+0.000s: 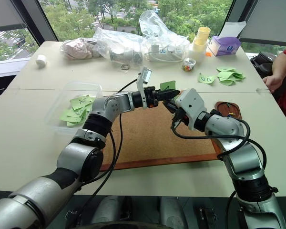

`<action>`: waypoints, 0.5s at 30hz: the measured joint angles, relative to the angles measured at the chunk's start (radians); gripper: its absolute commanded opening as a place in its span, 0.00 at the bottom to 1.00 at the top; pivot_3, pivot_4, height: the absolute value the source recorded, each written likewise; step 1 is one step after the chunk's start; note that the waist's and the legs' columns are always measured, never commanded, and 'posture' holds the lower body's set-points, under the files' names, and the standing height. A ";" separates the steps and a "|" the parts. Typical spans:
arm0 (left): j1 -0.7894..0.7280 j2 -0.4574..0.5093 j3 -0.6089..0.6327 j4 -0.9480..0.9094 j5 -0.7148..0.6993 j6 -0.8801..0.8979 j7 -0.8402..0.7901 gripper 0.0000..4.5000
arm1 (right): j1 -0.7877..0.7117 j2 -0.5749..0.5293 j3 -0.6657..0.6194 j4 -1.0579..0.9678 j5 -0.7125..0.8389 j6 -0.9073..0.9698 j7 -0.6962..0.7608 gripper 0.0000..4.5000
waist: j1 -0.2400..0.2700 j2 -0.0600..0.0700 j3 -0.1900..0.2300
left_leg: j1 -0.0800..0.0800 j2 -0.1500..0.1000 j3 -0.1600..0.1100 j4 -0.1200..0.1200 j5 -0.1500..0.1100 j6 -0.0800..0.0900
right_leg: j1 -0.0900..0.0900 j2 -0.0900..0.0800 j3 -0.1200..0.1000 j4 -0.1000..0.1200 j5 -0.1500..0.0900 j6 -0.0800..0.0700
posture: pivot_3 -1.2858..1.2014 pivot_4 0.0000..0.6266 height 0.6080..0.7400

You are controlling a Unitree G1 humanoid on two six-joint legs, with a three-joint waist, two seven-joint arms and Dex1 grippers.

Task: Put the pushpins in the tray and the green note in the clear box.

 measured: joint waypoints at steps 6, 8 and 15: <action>0.000 -0.003 0.000 0.019 0.011 0.006 -0.016 0.00 | 0.004 -0.006 0.002 0.000 -0.012 -0.002 0.002 0.00 | 0.001 0.000 0.000 | 0.000 0.000 0.000 0.000 0.000 0.000 | 0.000 0.000 0.000 0.000 0.000 0.000 | 0.52 0.24 0.96; -0.001 -0.002 0.000 0.020 0.017 0.006 -0.016 0.00 | 0.004 -0.005 0.002 0.000 -0.015 -0.005 0.001 0.00 | 0.001 0.000 0.000 | 0.000 0.000 0.000 0.000 0.000 0.000 | 0.000 0.000 0.000 0.000 0.000 0.000 | 0.52 0.24 0.96; -0.001 0.009 -0.005 0.082 0.074 -0.034 0.023 0.00 | 0.004 0.047 -0.050 0.000 0.016 -0.009 -0.043 0.00 | 0.001 0.000 0.000 | 0.000 0.000 0.000 0.000 0.000 0.000 | 0.000 0.000 0.000 0.000 0.000 0.000 | 0.52 0.24 0.96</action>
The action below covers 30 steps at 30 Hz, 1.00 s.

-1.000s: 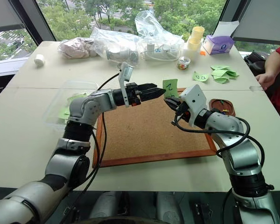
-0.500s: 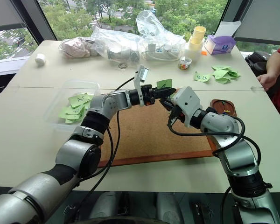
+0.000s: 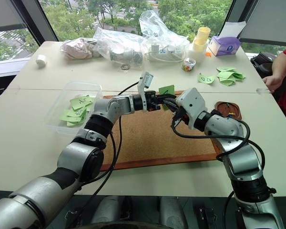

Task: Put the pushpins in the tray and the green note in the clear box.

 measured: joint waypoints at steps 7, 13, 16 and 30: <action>0.000 0.004 0.011 0.018 0.012 -0.014 0.004 0.00 | 0.004 0.044 -0.045 -0.003 0.042 0.015 -0.043 0.00 | 0.001 0.000 0.000 | 0.000 0.000 0.000 0.000 0.000 0.000 | 0.000 0.000 0.000 0.000 0.000 0.000 | 0.52 0.24 0.96; 0.061 0.087 -0.201 -0.156 0.213 -0.246 -0.052 0.00 | -0.011 0.113 -0.211 0.032 0.110 0.087 -0.189 0.00 | 0.001 0.000 0.000 | 0.000 0.000 0.001 0.000 0.000 0.000 | 0.000 0.000 0.000 0.000 0.000 0.000 | 0.52 0.24 0.96; 0.092 0.207 -0.341 -0.362 0.328 -0.333 -0.133 0.00 | -0.042 0.093 -0.373 0.176 0.088 0.188 -0.343 0.00 | 0.004 0.000 0.000 | 0.000 0.003 0.002 0.000 0.000 -0.001 | 0.000 -0.001 0.000 0.001 0.000 0.000 | 0.52 0.24 0.96; 0.176 0.275 -0.341 -0.766 0.237 -0.103 -0.198 0.00 | -0.073 0.084 -0.449 0.501 0.078 0.249 -0.426 0.00 | -0.005 0.005 -0.001 | 0.002 0.002 0.003 0.000 0.000 -0.001 | 0.000 0.001 0.003 0.003 0.000 0.000 | 0.52 0.24 0.96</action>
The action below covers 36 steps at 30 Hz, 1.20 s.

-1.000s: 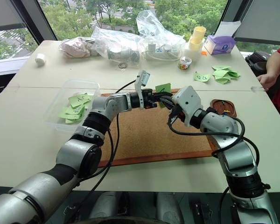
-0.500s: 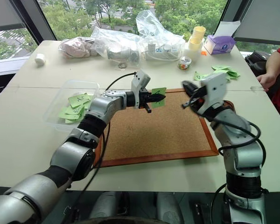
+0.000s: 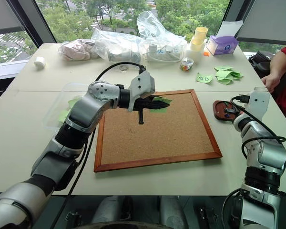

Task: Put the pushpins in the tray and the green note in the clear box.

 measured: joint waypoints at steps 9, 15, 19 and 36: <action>0.055 -0.002 0.014 -0.046 -0.042 0.081 0.049 0.00 | -0.065 0.011 0.020 0.119 0.000 -0.037 0.005 0.35 | 0.001 0.000 0.000 | 0.000 0.001 0.000 0.000 0.000 0.000 | 0.000 0.000 0.000 0.000 0.000 0.000 | 0.52 0.24 0.96; 0.059 0.003 0.013 -0.055 -0.042 0.087 0.066 0.00 | -0.074 0.012 0.019 0.147 0.009 -0.049 0.004 0.98 | 0.000 0.000 0.000 | 0.000 0.001 0.000 0.000 0.000 0.000 | 0.000 0.000 0.000 0.000 0.000 0.000 | 0.52 0.24 0.96; 0.059 0.003 0.010 -0.055 -0.042 0.087 0.069 0.00 | -0.080 0.012 0.017 0.147 0.024 -0.052 -0.002 0.98 | 0.000 0.000 0.000 | 0.000 0.001 0.000 0.000 0.000 0.000 | 0.000 0.000 0.000 0.001 0.000 0.000 | 0.52 0.24 0.96; 0.059 0.002 0.008 -0.034 -0.041 0.075 0.082 0.00 | -0.156 0.052 -0.185 0.174 0.245 0.064 -0.111 0.98 | 0.000 0.000 0.000 | 0.000 0.002 0.000 0.000 0.000 0.000 | 0.000 0.000 0.001 0.000 0.000 0.000 | 0.52 0.24 0.96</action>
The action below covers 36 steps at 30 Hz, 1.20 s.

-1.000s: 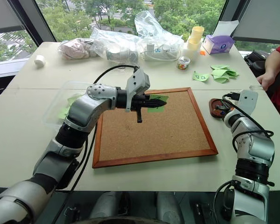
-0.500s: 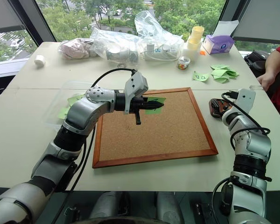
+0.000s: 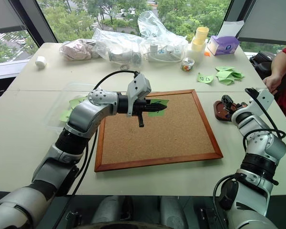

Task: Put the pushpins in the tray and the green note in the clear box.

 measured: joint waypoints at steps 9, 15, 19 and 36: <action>0.003 0.012 0.000 0.000 0.002 -0.005 0.010 0.00 | 0.087 -0.064 0.179 -0.004 -0.132 -0.075 0.050 0.98 | 0.000 0.000 0.000 | 0.000 -0.001 0.000 0.000 0.000 0.000 | 0.000 0.000 0.000 0.000 0.000 0.000 | 0.52 0.24 0.96; 0.004 0.012 -0.002 0.000 0.001 -0.012 0.013 0.00 | 0.091 -0.080 0.220 -0.004 -0.191 -0.132 0.059 0.98 | 0.000 0.000 0.000 | 0.000 0.000 0.000 0.000 0.000 0.000 | 0.000 0.000 0.000 0.000 0.000 0.000 | 0.52 0.24 0.96; 0.004 0.014 -0.004 0.000 0.001 -0.013 0.016 0.00 | 0.090 -0.078 0.218 -0.006 -0.185 -0.162 0.076 0.98 | 0.000 0.000 0.000 | 0.000 0.000 0.000 0.000 0.000 0.000 | 0.000 0.000 0.000 0.000 0.000 0.000 | 0.52 0.24 0.96; -0.045 0.198 0.456 -0.172 0.050 0.711 0.596 0.00 | 0.102 -0.272 0.538 -0.680 0.132 0.012 0.628 0.98 | 0.009 -0.002 0.001 | -0.001 0.000 -0.003 0.001 0.000 0.000 | 0.000 -0.001 -0.002 0.000 0.000 0.000 | 0.52 0.24 0.96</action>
